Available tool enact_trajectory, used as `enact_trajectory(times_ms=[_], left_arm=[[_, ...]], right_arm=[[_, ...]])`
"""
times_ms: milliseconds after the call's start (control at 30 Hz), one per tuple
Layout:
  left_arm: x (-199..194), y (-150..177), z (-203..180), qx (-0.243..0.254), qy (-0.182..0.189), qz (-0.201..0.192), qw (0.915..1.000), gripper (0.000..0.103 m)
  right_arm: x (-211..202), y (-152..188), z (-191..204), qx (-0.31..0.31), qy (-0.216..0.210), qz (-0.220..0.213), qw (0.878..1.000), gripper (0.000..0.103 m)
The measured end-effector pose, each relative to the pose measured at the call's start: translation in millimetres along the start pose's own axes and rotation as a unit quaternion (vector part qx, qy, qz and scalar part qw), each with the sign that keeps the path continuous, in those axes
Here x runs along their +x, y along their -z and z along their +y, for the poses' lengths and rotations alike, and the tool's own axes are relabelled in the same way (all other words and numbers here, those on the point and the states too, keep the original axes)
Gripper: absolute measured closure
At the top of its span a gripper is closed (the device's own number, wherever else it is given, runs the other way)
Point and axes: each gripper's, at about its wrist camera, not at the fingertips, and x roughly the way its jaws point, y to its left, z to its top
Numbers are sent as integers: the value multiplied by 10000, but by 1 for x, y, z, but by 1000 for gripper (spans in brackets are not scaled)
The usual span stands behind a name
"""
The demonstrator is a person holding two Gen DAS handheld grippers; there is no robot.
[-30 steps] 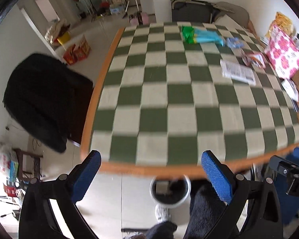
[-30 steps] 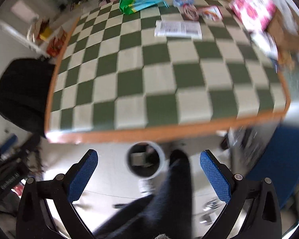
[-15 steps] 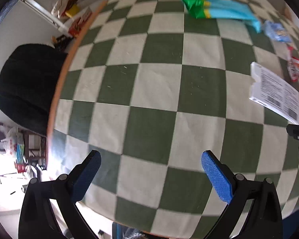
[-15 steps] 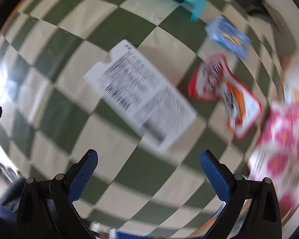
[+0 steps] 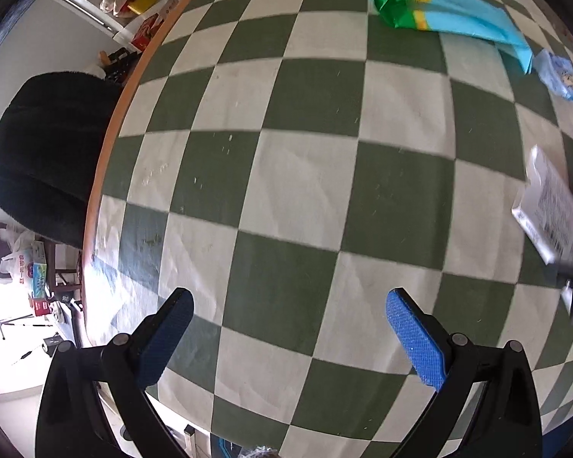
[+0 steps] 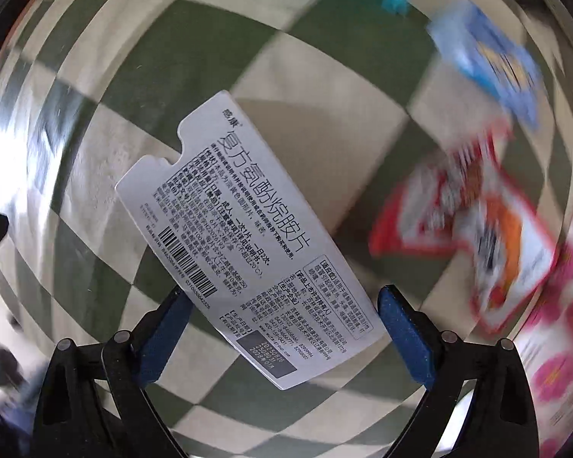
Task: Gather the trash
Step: 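Grasp the red snack packet with the left tool while the right tool grasps the white leaflet, then carry the red packet and white leaflet down toward the trash bin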
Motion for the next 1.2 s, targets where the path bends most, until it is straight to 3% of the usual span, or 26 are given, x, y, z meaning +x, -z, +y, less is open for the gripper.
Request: enact_trajectory(times_ms=[133,233,333,400,500,600,667,733,767,833,967,1000,1033,1200], left_arm=[[-16,-15,-16,204,187,-169,9995,0],[-27,-31,-43,478,520,-255,9972,0],[-36,-51,-84,832,969,-321,9913,0],[-40,-65,-116,1063,1309,-325,9851,1],[-44,-86,-163,1348,1763,-291,9746,1],[-44,-101,-205,1596,2148,-220,9633,5],[-44,-105,-227,1779,2235,-223,9581,26],[-39,-110,-246,1986,2319,-185,9521,62],[-39,-110,-252,2025,2403,-143,9492,66],[-40,-112,-255,2005,2616,-142,9440,89],[-56,-103,-257,2083,2604,-347,9421,99],[-62,-100,-254,2089,2576,-438,9424,103],[-63,-99,-248,2103,2561,-491,9422,103],[-86,-88,-220,1954,2449,-855,9458,103]], right_arm=[[0,40,-25,1080,-751,-96,9913,14],[7,87,-50,1998,-999,-147,9746,17],[16,131,-84,2979,-804,-263,9508,17],[21,154,-115,3688,-601,-361,9269,17],[27,168,-152,4386,-684,-444,8950,17],[29,169,-184,4746,-939,-544,8735,17],[28,160,-200,4663,-867,-552,8786,16],[30,152,-208,4546,-821,-534,8853,14],[31,147,-209,4486,-805,-497,8887,13],[29,136,-207,4376,-667,-413,8957,13],[24,131,-183,4409,-530,-532,8944,15],[23,134,-177,4430,-507,-584,8932,19],[20,135,-173,4423,-468,-651,8933,28],[17,138,-159,4284,-601,-730,8986,28]])
